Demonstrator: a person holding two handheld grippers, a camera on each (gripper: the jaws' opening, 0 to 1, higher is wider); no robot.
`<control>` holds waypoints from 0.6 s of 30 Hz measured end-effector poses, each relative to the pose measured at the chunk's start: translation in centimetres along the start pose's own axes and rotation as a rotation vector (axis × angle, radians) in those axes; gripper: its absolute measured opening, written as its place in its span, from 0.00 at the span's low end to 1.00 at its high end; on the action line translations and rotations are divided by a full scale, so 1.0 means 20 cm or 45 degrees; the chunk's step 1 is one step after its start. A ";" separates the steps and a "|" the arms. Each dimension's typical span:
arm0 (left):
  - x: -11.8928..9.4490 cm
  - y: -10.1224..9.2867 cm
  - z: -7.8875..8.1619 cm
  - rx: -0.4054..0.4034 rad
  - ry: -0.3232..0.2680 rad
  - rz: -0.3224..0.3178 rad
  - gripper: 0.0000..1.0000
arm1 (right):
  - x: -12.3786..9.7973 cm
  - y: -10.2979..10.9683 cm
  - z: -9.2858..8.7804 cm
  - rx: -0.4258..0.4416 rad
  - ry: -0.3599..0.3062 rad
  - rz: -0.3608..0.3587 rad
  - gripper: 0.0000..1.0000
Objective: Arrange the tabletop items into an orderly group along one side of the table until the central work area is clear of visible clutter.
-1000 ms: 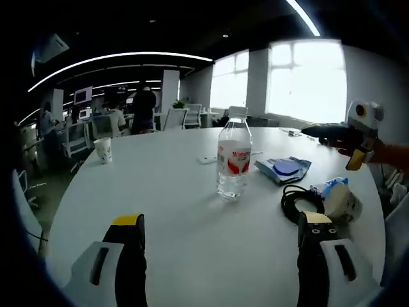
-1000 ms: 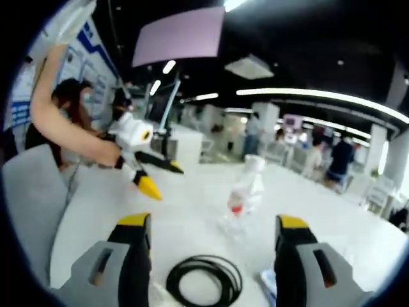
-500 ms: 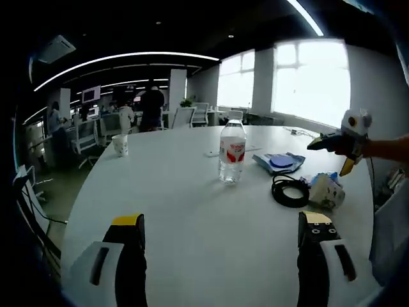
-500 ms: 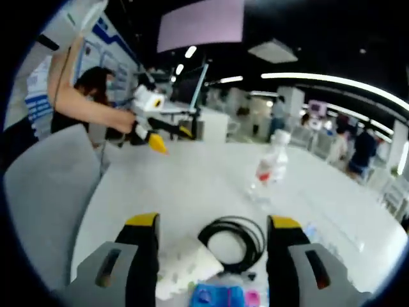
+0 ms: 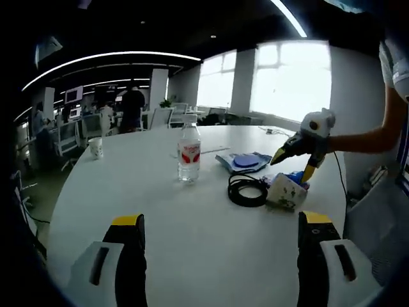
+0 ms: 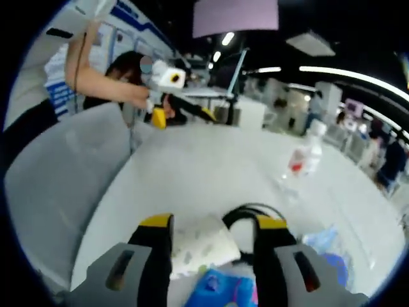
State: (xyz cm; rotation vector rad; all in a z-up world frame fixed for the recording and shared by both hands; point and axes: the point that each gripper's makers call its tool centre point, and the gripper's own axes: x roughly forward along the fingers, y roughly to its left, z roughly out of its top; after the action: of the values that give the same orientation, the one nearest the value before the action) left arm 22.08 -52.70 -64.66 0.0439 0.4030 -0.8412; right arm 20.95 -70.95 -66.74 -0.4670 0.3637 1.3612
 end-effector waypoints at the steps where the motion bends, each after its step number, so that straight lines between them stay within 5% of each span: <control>1: 0.00 -0.01 0.00 0.000 0.001 -0.001 0.99 | 0.01 0.01 -0.01 0.004 0.014 0.021 0.45; 5: -0.04 -0.06 0.02 -0.042 -0.019 -0.027 0.99 | 0.01 0.01 -0.03 0.034 0.041 0.059 0.42; 7: -0.08 -0.05 0.03 0.028 -0.015 -0.011 0.99 | 0.02 0.01 -0.05 0.047 0.064 0.086 0.37; 9: -0.10 -0.05 0.02 0.043 0.009 0.007 0.99 | 0.03 0.02 -0.08 -0.041 0.098 0.111 0.28; 13: -0.15 -0.04 0.01 0.015 0.028 0.012 0.99 | 0.04 -0.01 -0.03 0.012 0.025 0.120 0.16; 16: -0.17 -0.04 -0.01 -0.024 0.010 0.008 0.99 | 0.05 0.02 -0.06 -0.059 0.087 0.175 0.09; 18: -0.17 -0.05 -0.02 -0.034 0.019 0.013 0.99 | 0.07 0.04 -0.02 -0.073 0.048 0.187 0.06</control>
State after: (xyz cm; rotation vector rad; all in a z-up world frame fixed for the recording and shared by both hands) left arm 19.10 -50.84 -63.68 0.0275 0.4274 -0.8257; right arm 20.48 -69.89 -67.89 -0.5220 0.3969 1.5100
